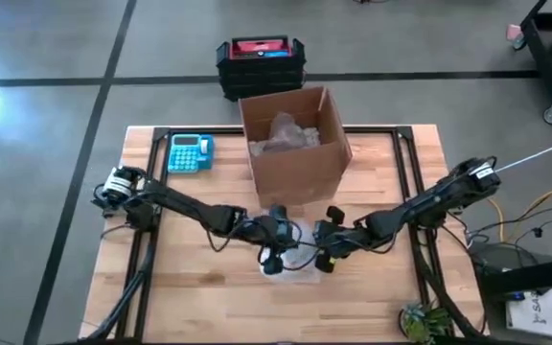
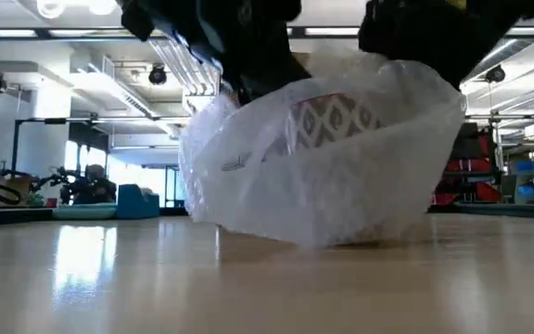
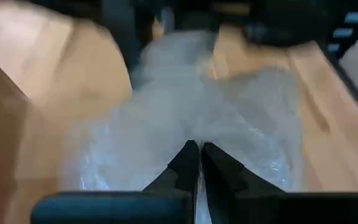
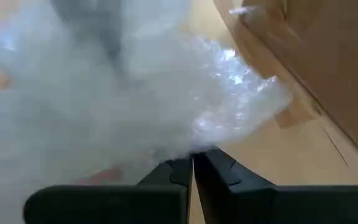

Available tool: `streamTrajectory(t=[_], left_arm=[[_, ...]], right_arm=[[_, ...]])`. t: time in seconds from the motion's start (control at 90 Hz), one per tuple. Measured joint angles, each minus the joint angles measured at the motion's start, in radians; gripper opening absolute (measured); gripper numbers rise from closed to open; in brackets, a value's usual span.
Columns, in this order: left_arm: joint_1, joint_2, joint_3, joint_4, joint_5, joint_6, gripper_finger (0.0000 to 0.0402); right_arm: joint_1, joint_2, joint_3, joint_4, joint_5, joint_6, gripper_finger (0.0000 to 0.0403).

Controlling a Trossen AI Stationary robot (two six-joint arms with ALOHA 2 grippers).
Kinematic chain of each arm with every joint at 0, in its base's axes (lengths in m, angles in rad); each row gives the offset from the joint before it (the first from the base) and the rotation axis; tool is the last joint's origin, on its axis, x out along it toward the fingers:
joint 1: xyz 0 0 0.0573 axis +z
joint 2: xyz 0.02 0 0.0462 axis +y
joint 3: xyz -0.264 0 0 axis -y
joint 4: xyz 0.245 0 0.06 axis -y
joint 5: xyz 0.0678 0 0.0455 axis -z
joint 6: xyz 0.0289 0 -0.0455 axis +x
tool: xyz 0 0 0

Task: Wrap mug
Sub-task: Wrap the gray mug with bubble wrap

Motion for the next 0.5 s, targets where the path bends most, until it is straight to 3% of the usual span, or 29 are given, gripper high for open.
streamTrajectory(t=[0.167,0.311,0.5], left_arm=[[-0.004,0.021,0.001,0.005,0.000,0.000,0.0000],[-0.005,0.023,0.002,0.011,-0.002,-0.001,0.0000],[-0.005,0.023,0.001,0.023,-0.001,-0.001,0.0000]], right_arm=[[-0.001,-0.060,0.120,-0.210,0.006,-0.009,0.0000],[0.006,-0.047,0.189,-0.128,0.000,-0.111,0.0000],[0.004,0.076,0.213,-0.111,-0.038,-0.201,0.0000]])
